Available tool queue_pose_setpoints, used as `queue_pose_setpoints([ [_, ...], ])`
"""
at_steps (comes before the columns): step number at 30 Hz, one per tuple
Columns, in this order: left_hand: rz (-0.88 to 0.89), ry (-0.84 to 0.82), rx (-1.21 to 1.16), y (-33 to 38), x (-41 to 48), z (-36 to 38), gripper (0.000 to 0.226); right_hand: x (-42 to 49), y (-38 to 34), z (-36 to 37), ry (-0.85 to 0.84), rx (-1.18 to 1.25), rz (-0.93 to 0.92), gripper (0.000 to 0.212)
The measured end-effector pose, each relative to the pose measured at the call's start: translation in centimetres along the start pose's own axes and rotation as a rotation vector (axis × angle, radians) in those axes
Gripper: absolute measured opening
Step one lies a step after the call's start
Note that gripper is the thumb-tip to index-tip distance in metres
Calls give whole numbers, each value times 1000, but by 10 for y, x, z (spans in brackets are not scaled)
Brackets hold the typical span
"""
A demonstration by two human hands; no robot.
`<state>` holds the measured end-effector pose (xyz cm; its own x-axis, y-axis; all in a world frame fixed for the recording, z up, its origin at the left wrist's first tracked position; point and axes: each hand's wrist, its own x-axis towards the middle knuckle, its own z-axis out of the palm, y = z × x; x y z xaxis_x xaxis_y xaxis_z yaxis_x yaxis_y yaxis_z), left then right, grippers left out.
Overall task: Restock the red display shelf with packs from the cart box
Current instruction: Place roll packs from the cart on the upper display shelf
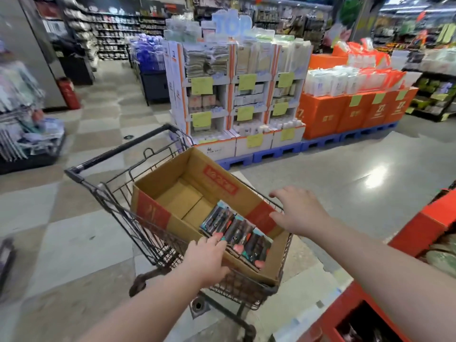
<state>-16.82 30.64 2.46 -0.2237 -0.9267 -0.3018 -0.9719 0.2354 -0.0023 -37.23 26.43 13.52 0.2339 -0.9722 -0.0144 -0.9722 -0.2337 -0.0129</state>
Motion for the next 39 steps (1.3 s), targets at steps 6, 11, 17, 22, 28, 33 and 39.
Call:
queue_pose_setpoints([
  [6, -20, -43, -46, -18, 12, 15, 65, 31, -10, 40, -104, 9, -44, 50],
  [11, -40, -41, -37, -30, 44, 7, 66, 59, -3, 89, -236, 23, -61, 47],
  [17, -38, -41, -4, -35, 112, -20, 60, 92, 20, 136, -396, 36, -58, 42],
  [22, -30, -17, -3, -30, 173, -35, 57, 114, 43, 171, -477, 99, -29, 41],
  [28, -2, -6, 5, -24, 224, -48, 61, 131, 60, 200, -541, 138, -5, 36],
  [33, 42, -75, 16, -32, 254, -38, 64, 143, 63, 217, -600, 172, 36, 36],
  [39, 110, -203, 30, -61, 291, -5, 66, 178, 51, 228, -628, 229, 127, 39],
])
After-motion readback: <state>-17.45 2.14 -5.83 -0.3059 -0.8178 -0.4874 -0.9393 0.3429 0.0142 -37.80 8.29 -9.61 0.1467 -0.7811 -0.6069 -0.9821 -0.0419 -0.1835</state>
